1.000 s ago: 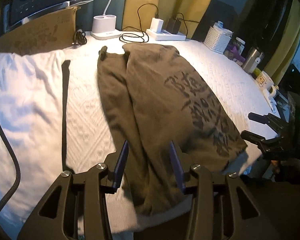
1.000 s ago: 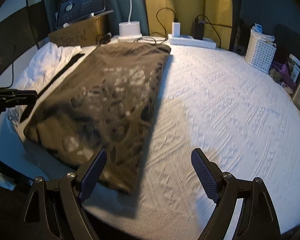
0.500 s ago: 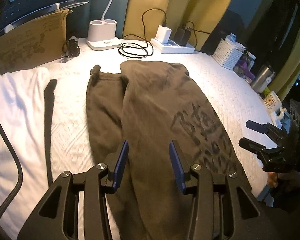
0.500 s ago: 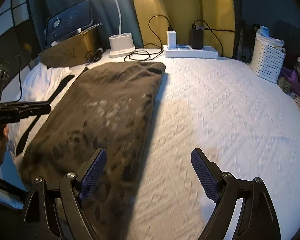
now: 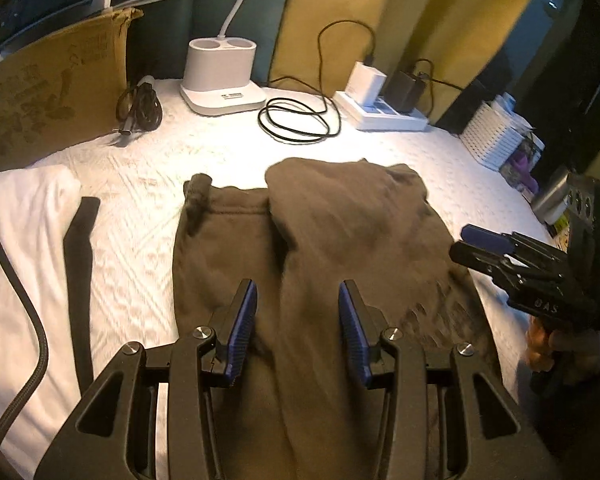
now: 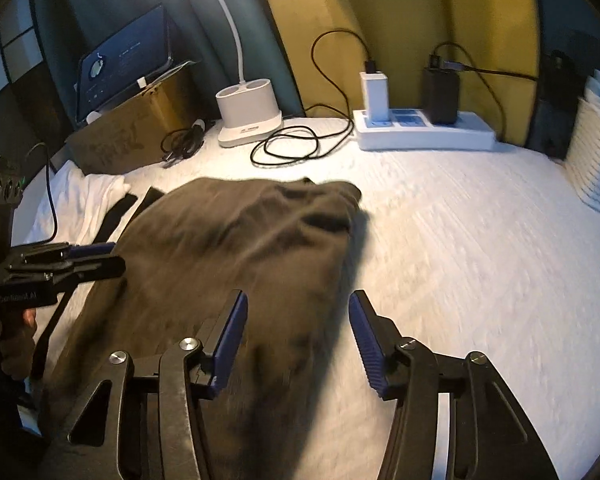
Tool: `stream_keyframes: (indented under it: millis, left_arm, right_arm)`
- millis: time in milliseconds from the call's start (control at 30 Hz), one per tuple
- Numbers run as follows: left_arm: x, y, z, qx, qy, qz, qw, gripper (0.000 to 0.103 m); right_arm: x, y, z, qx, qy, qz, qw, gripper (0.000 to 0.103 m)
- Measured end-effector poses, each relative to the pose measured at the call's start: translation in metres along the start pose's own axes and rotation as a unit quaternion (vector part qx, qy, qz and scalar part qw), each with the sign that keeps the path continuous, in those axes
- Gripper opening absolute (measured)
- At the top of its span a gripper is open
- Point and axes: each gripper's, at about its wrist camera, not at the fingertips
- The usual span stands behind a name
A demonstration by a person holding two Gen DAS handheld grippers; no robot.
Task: Fold small clothes
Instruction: 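Grasp the hem end of the strip with the right gripper while the left gripper grasps beside it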
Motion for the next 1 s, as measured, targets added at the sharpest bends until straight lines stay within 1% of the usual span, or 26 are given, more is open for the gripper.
stream_keyframes:
  millis: [133,333,433,667,767,833,867,900,933,1000]
  left_arm:
    - [-0.009,0.009,0.012,0.001,0.002,-0.003,1.0000,0.042]
    - [-0.015,0.018,0.028,0.007,0.012,-0.005,0.9999,0.042]
    - [-0.015,0.023,0.036,0.007,0.019,-0.005,0.9998,0.042]
    - [-0.017,0.032,0.034,0.002,0.017,-0.013,0.9998,0.044]
    - [-0.019,0.037,0.025,-0.007,0.008,-0.019,0.9998,0.044]
    - [-0.020,0.042,0.016,-0.014,-0.005,-0.024,0.9996,0.044]
    - [-0.020,0.045,0.011,-0.015,-0.013,-0.028,0.9994,0.044]
    - [-0.020,0.049,0.007,-0.018,-0.020,-0.031,0.9991,0.048]
    - [-0.019,0.052,0.003,-0.020,-0.027,-0.035,0.9988,0.057]
    - [-0.017,0.059,0.001,-0.020,-0.032,-0.042,0.9984,0.067]
  right_arm:
    - [-0.018,-0.003,0.021,-0.013,0.014,0.006,1.000,0.045]
    - [-0.038,0.000,0.044,-0.013,0.023,-0.006,1.000,0.045]
    - [-0.047,-0.003,0.058,-0.007,0.027,-0.007,1.000,0.045]
    - [-0.060,-0.002,0.070,-0.007,0.029,-0.017,0.999,0.045]
    - [-0.060,0.005,0.067,0.015,0.021,-0.033,0.999,0.045]
    - [-0.058,0.009,0.060,0.049,0.003,-0.044,0.998,0.045]
    - [-0.058,0.009,0.057,0.057,0.000,-0.043,0.997,0.045]
    - [-0.057,0.007,0.054,0.058,-0.002,-0.037,0.998,0.045]
    - [-0.057,0.005,0.050,0.060,-0.004,-0.027,0.998,0.045]
    - [-0.054,0.002,0.042,0.064,-0.008,-0.019,0.998,0.045]
Point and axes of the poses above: each gripper's, at about its wrist camera, not at the fingertips, and z roughly the way its jaws point, y to its left, x to its underside, and after that the axes turned 14 degrees about z, right-handed
